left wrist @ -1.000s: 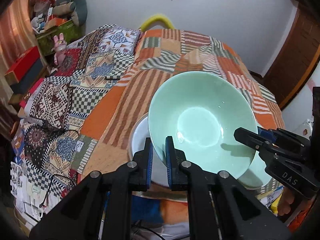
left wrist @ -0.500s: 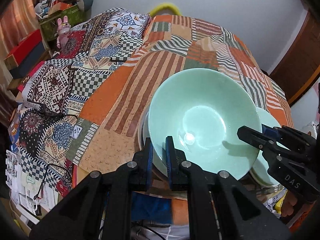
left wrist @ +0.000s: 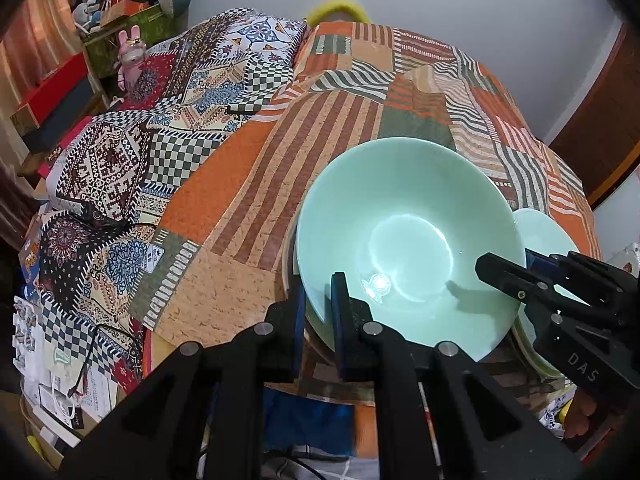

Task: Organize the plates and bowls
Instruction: 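Lower the mint-green bowl into the white bowl and open the left tool, then grasp the rims of the nested bowl stack with the left tool and lift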

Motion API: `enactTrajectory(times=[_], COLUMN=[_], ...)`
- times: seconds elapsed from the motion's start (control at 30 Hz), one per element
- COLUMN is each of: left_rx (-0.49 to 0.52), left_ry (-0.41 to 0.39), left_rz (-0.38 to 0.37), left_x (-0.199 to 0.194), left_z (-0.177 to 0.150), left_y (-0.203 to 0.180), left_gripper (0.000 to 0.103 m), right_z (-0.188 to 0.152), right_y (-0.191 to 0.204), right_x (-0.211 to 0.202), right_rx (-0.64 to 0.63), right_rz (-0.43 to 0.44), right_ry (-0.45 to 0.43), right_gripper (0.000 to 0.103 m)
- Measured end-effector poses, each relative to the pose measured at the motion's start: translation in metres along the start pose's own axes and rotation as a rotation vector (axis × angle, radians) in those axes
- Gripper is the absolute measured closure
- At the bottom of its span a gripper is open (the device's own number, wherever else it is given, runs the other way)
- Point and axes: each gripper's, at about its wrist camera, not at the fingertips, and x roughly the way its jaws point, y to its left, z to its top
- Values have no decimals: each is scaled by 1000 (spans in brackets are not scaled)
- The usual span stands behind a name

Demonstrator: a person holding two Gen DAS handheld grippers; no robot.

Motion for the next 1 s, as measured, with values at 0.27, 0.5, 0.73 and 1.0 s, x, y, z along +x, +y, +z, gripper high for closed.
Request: enactTrajectory(times=[0.27,0.5,0.73,1.0], left_rx=[-2,22,-7,-63], left_ry=[2,-30,-63,-19], left_rz=[9,5,-20,-49], left_x=[1,-10,-21,-10], left_z=[0,1,3,-1], left_y=[2,-2,9,30], left_gripper=[87,85,64,58], right_z=[-1,0,4,-2], right_y=[3,5,-3,-14], right_x=[2,0,-13,-4], right_rx=[-34,-49,-17,63], right_rz=[-9,-31,-27,12], right_ry=[-4,-15,-57,-24], right_gripper=[76,75,62,56])
